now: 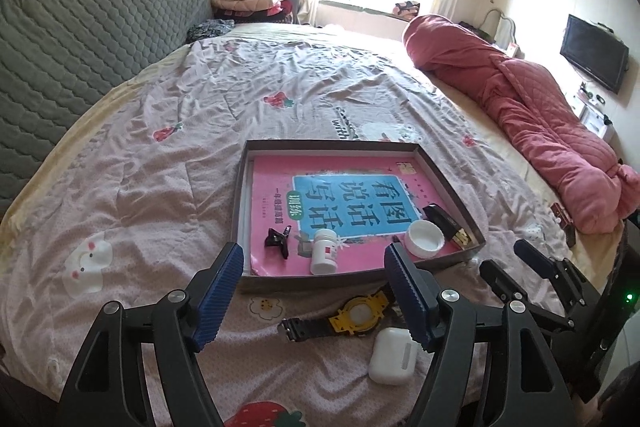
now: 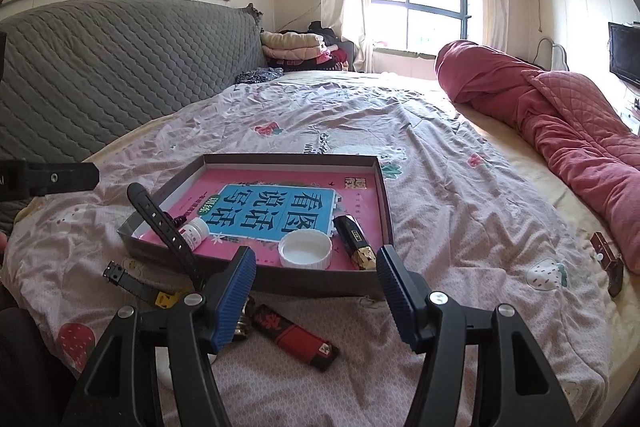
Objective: Organize rigid objects
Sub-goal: 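Withdraw both open tools from the box toward the remaining objects, then lower the left tool around the white earbuds case while the right tool reaches the silver chrome cap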
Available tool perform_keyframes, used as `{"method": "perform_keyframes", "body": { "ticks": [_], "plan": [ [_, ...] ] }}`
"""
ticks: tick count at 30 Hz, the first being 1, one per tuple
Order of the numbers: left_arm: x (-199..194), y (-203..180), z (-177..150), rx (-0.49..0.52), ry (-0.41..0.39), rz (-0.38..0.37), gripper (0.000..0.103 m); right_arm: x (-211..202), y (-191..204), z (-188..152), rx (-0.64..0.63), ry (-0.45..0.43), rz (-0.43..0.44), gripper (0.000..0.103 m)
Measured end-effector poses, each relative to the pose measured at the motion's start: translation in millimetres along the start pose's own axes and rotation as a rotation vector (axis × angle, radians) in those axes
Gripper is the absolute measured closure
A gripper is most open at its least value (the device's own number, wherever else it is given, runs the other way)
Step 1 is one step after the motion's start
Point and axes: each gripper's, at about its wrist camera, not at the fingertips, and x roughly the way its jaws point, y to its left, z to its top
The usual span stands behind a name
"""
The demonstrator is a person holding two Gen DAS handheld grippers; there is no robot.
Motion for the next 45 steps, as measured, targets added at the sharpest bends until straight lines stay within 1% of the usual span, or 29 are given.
{"method": "perform_keyframes", "body": {
  "ticks": [17,24,27,35,45],
  "plan": [
    [-12.0,-16.2,-13.9,0.035,0.034,-0.043,0.028,-19.8,9.9,-22.4,-0.057,0.066,0.004,0.041],
    [-14.1,-23.8,-20.5,0.059,0.052,-0.053,0.028,-25.0,13.4,-26.7,-0.069,0.074,0.010,0.041],
    [-12.4,-23.8,-26.0,0.053,0.069,-0.055,0.028,-24.0,12.8,-28.4,-0.067,0.086,0.015,0.041],
    [-2.5,-29.1,-42.3,0.085,0.127,-0.050,0.028,-22.7,12.5,-31.1,-0.065,0.104,0.019,0.041],
    [15.2,-40.9,-62.7,0.119,0.205,-0.074,0.028,-20.6,8.3,-32.7,-0.054,0.118,0.007,0.041]
  ]
}}
